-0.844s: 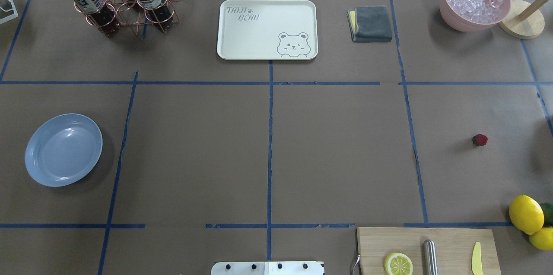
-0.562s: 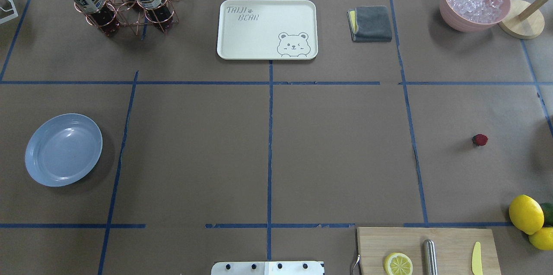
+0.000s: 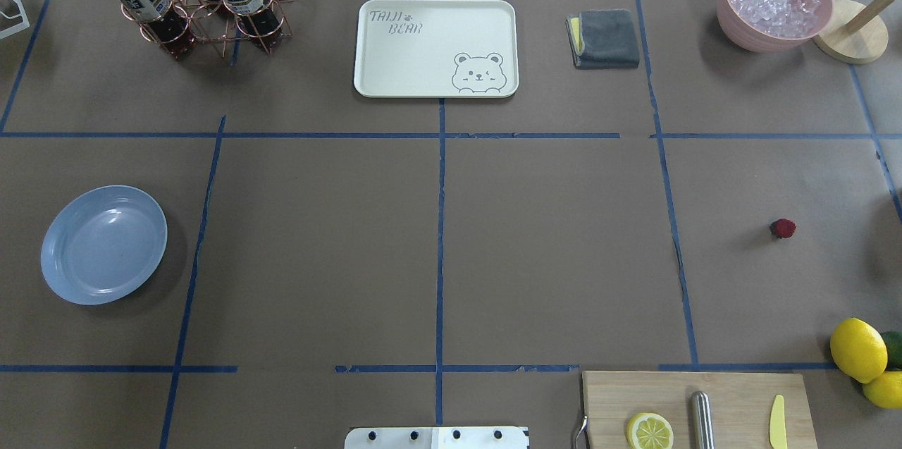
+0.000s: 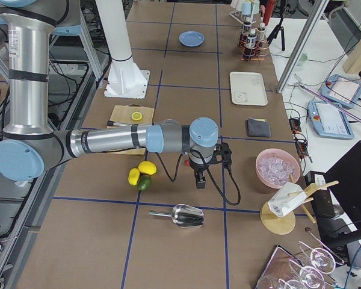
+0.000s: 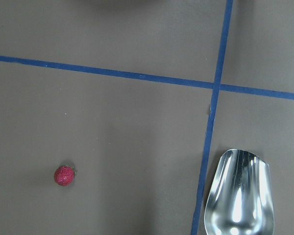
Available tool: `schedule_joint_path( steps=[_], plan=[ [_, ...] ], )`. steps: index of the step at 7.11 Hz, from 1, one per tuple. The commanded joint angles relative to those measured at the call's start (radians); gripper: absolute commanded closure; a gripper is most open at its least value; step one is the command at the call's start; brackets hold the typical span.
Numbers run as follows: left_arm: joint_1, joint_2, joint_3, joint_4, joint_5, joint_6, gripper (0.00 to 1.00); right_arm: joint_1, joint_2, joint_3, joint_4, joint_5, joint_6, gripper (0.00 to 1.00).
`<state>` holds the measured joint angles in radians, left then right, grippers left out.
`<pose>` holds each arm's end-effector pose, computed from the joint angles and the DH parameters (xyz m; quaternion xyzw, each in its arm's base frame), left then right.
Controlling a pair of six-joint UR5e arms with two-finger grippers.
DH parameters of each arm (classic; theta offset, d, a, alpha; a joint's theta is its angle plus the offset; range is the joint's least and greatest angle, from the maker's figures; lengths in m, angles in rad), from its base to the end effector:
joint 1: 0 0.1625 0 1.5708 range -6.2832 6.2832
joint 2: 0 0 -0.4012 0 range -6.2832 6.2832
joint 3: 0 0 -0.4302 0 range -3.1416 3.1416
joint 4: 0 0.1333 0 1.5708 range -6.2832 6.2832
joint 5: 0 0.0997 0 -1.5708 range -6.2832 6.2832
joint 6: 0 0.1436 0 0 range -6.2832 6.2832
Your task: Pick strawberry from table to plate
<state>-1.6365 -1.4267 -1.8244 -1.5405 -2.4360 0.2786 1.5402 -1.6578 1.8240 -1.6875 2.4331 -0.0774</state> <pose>-0.0552 -0.4742 0.5975 0.1072 0.4066 0.1129 0.9003 0.0091 -0.4941 0.5794 0.0322 -0.4171 -0.0593 0.9063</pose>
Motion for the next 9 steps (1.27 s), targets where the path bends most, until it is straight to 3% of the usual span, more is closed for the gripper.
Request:
schedule_joint_path(
  steps=[1,2,3,6,9],
  plan=[
    [0.003,0.005,-0.007,-0.023,-0.006,-0.012,0.00,-0.005,-0.006,-0.003,0.002,-0.002,-0.001,0.00],
    [0.036,0.003,0.005,-0.027,-0.008,-0.110,0.00,-0.006,-0.010,-0.005,-0.001,0.000,0.001,0.00],
    [0.191,-0.003,0.016,-0.105,-0.003,-0.210,0.00,-0.008,-0.011,-0.005,-0.001,-0.002,-0.001,0.00],
    [0.431,-0.003,0.124,-0.427,0.005,-0.526,0.00,-0.032,-0.007,-0.023,0.002,-0.003,-0.001,0.00],
    [0.573,-0.021,0.175,-0.597,0.034,-0.811,0.06,-0.035,-0.005,-0.023,0.002,-0.003,-0.002,0.00]
  ],
)
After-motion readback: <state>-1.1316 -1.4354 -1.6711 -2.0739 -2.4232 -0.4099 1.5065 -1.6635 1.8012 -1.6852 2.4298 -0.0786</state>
